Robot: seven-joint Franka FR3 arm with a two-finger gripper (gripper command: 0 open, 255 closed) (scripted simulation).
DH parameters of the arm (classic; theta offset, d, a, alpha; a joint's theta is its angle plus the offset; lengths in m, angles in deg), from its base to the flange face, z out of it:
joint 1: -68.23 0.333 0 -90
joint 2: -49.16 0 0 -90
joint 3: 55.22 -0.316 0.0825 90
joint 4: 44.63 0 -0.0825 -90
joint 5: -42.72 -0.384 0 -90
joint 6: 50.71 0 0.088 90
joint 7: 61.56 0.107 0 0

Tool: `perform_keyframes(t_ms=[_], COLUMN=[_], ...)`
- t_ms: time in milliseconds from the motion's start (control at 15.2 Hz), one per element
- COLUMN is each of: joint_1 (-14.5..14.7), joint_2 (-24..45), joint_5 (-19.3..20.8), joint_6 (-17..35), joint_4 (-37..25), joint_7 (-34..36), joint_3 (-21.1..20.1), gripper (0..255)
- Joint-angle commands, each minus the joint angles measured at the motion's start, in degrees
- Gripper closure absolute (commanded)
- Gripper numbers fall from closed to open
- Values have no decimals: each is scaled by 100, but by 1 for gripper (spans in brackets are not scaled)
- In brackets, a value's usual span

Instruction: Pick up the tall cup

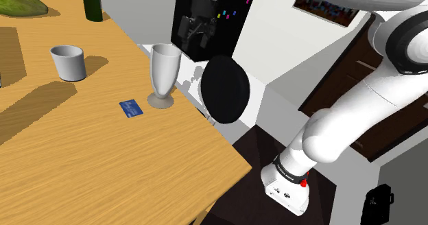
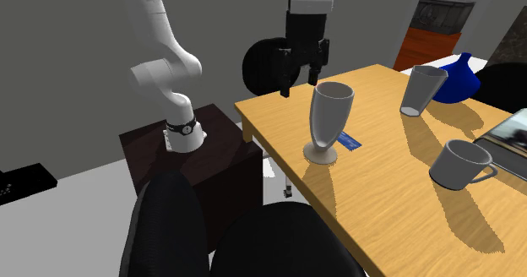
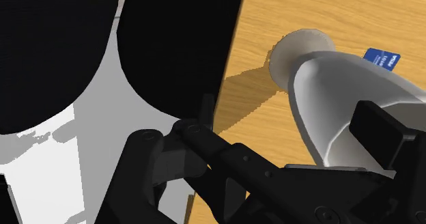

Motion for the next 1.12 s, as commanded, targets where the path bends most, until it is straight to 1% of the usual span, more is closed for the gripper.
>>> perform_keyframes(t_ms=[0, 132, 198, 660, 792, 858, 1056], joint_1=[78, 167, 179, 176, 176, 177, 176], joint_2=[497, 955, 994, 966, 966, 954, 946], joint_5=[97, 210, 220, 213, 213, 209, 206], joint_6=[-45, -141, -150, 440, 440, 435, 440], joint_4=[-513, -1035, -1081, -465, -464, -458, -446], joint_7=[181, 326, 338, 337, 337, 339, 336], joint_3=[-143, -248, -253, -247, -246, -248, -247], gripper=[0, 0, 0, 0, 0, 255, 255])
